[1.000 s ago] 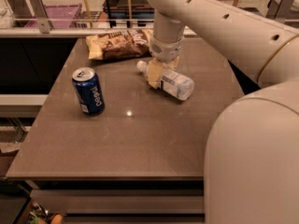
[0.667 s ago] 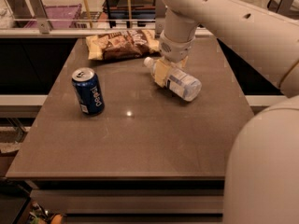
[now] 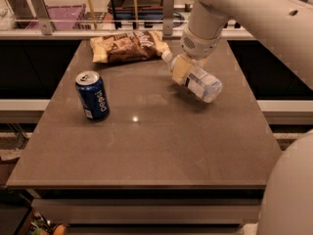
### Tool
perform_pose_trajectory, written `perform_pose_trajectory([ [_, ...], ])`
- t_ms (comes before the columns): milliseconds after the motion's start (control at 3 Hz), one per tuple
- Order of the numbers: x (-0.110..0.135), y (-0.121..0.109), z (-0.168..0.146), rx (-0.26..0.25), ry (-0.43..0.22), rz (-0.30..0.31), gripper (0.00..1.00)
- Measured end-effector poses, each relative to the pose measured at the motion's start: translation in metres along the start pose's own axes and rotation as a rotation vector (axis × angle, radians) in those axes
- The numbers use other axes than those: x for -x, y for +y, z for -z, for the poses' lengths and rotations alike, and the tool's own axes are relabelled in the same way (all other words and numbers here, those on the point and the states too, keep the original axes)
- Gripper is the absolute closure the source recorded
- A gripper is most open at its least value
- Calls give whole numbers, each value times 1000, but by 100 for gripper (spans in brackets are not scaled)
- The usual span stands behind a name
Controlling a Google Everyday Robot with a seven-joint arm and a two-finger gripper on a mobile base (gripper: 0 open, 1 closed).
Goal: Pick blue plastic bottle
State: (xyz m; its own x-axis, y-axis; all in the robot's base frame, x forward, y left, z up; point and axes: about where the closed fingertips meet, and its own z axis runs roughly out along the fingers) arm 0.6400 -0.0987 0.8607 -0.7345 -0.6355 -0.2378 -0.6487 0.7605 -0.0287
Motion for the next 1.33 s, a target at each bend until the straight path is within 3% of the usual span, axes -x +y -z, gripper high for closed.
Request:
perform_pose_trajectory([
  [667,8,-21,45,-82,-125,-10,100],
  [1333,16,-23,90,-139,-339,-10,100],
])
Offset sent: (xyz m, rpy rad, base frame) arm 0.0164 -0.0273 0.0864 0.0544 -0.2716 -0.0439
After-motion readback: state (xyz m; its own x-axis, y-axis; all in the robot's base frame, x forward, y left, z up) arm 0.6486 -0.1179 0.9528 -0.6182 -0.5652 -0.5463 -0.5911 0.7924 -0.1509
